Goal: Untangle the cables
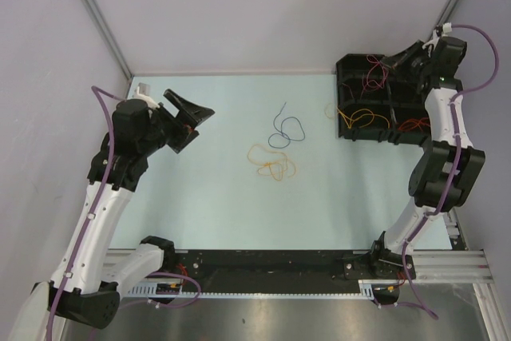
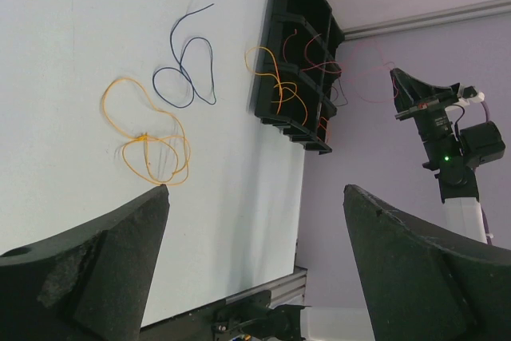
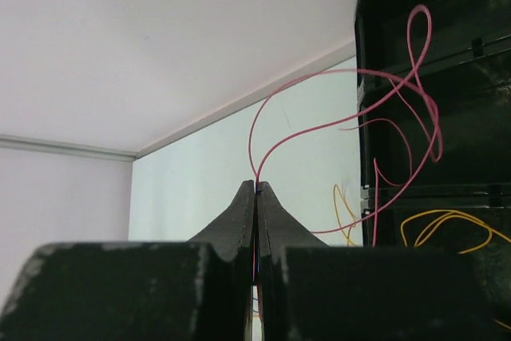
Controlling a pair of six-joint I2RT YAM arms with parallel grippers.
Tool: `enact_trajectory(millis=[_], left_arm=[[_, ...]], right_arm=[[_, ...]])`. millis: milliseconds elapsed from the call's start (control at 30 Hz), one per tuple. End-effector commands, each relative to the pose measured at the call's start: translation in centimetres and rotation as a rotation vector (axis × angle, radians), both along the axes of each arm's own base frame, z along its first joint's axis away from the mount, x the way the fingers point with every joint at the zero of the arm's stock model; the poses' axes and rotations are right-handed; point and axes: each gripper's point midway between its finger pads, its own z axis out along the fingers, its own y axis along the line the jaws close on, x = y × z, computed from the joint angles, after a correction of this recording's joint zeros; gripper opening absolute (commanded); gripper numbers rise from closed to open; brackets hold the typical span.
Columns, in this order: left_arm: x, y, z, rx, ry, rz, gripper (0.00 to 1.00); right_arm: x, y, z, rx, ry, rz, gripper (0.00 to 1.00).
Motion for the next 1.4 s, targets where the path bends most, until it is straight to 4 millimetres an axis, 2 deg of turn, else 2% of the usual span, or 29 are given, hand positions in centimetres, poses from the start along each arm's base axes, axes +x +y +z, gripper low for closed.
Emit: enact_trajectory(millis=[0, 267, 467, 567, 833, 867, 933, 967, 1100, 1133, 1167, 1200, 1367], left_arm=[[-0.5, -0.2, 0.7, -0.009, -0.026, -0.026, 0.95], [-1.2, -0.3, 0.7, 0.012, -0.014, -0.053, 0.95], [-1.8, 0.3, 1.2, 0.036, -0.027, -0.038, 0.95], [-2.1, 0.6, 1.6, 0.042, -0.040, -0.031, 0.95], [-2.3, 0.5, 1.5, 0.017, -0.039, -0.024, 0.95], [-2.3, 0.5, 1.5, 0.012, -0.037, -0.023, 0.95], [-2.3, 0.4, 1.4, 0.004, -0.035, -0.025, 0.95], [-2.3, 0.3, 1.4, 0.001, -0.039, -0.027, 0.95], [-2.5, 0.6, 1.6, 0.006, -0.051, -0.014, 0.95], [-2.5, 0.7, 1.6, 0.006, -0.053, -0.011, 0.95], [-2.7, 0.7, 1.6, 0.005, -0.057, -0.011, 0.95], [-2.7, 0.7, 1.4, 0.001, -0.052, -0.012, 0.95], [-2.6, 0.5, 1.4, -0.003, -0.064, -0.018, 0.95]], right_arm=[[0.1, 0.2, -0.2, -0.007, -0.013, -0.007, 0.00], [2.5, -0.6, -2.1, -0.010, 0.015, -0.048, 0.00], [3.9, -1.9, -4.6, -0.026, 0.070, -0.119, 0.00], [4.8, -2.5, -6.5, -0.012, 0.143, -0.151, 0.00], [7.6, -0.6, -8.4, -0.020, 0.209, -0.155, 0.00], [7.8, -0.6, -8.7, -0.015, 0.222, -0.158, 0.09], [7.7, -0.2, -9.5, 0.012, 0.268, -0.151, 0.19], [7.7, 0.0, -9.4, 0.024, 0.272, -0.137, 0.37], [6.3, -0.1, -9.3, 0.007, 0.320, -0.151, 0.63], [5.9, -0.3, -9.3, 0.000, 0.330, -0.162, 0.67], [5.4, -0.8, -8.4, -0.004, 0.325, -0.172, 0.68], [4.8, -0.9, -8.8, -0.004, 0.347, -0.175, 0.68], [2.3, -1.2, -7.7, -0.009, 0.360, -0.180, 0.67]])
